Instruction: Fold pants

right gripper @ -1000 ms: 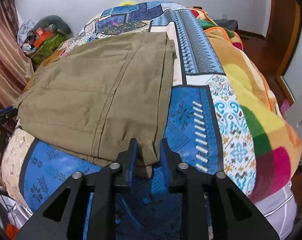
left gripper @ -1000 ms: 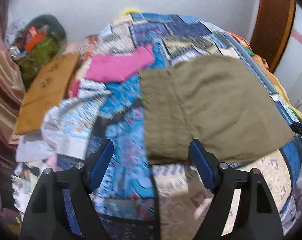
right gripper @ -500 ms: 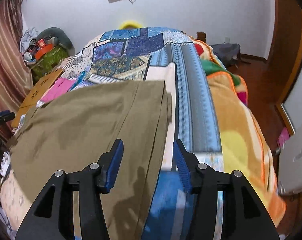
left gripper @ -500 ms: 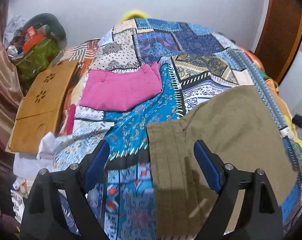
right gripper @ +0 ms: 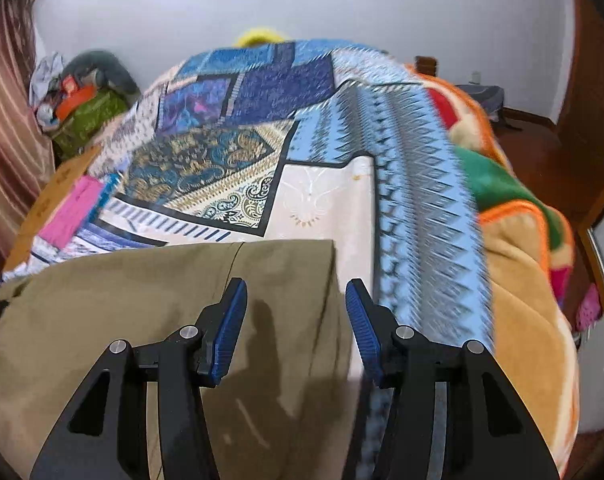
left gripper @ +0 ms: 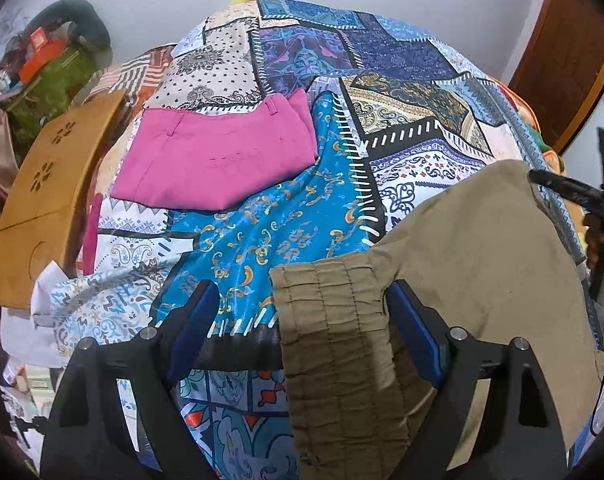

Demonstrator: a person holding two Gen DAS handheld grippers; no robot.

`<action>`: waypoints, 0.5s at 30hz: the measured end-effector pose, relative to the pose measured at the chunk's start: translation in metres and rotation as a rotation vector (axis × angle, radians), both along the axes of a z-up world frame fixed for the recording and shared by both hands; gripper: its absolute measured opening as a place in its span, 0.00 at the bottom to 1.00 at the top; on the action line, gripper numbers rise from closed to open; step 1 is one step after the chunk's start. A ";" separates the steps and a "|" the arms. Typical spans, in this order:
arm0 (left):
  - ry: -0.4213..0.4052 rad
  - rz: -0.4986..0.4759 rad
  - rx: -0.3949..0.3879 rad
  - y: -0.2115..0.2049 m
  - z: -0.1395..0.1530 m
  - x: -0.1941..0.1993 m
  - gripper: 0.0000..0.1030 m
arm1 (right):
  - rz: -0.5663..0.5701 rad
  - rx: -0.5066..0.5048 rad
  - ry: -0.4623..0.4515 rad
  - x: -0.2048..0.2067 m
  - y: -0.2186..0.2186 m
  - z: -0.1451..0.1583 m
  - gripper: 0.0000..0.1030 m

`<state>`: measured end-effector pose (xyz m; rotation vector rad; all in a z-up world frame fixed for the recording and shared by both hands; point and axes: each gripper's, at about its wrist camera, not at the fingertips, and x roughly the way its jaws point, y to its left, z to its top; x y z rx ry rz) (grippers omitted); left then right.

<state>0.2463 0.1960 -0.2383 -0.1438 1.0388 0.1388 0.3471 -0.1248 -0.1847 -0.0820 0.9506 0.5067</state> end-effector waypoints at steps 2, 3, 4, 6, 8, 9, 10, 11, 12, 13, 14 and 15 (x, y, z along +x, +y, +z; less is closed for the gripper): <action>-0.012 0.026 -0.007 0.004 -0.001 -0.002 0.84 | 0.039 -0.043 -0.002 0.005 0.013 -0.010 0.44; -0.017 0.042 -0.013 0.007 -0.003 -0.003 0.85 | 0.051 -0.077 -0.004 0.006 0.019 -0.016 0.44; -0.019 0.057 -0.031 0.010 -0.005 -0.004 0.85 | 0.056 -0.095 -0.004 0.008 0.021 -0.020 0.44; -0.014 0.092 -0.074 0.015 -0.009 -0.004 0.85 | 0.041 -0.098 0.013 0.011 0.022 -0.028 0.44; -0.010 0.115 -0.099 0.018 -0.009 -0.004 0.84 | 0.018 -0.102 0.020 0.012 0.020 -0.028 0.44; -0.007 0.122 -0.102 0.018 -0.007 -0.004 0.84 | 0.014 -0.116 0.026 0.012 0.021 -0.026 0.44; -0.005 0.123 -0.096 0.016 -0.003 -0.005 0.84 | 0.008 -0.130 0.031 0.010 0.021 -0.023 0.44; -0.005 0.118 -0.083 0.015 0.001 -0.006 0.84 | 0.004 -0.142 0.035 0.011 0.023 -0.020 0.44; -0.009 0.115 -0.061 0.012 0.006 -0.007 0.84 | 0.004 -0.151 0.038 0.009 0.023 -0.016 0.44; -0.020 0.112 -0.029 0.010 0.012 -0.010 0.84 | 0.009 -0.151 0.041 0.005 0.023 -0.010 0.44; -0.034 0.103 -0.005 0.007 0.019 -0.012 0.84 | 0.020 -0.134 0.045 0.001 0.024 -0.004 0.44; -0.050 0.088 0.008 0.004 0.025 -0.015 0.84 | 0.032 -0.108 0.050 -0.004 0.025 0.003 0.44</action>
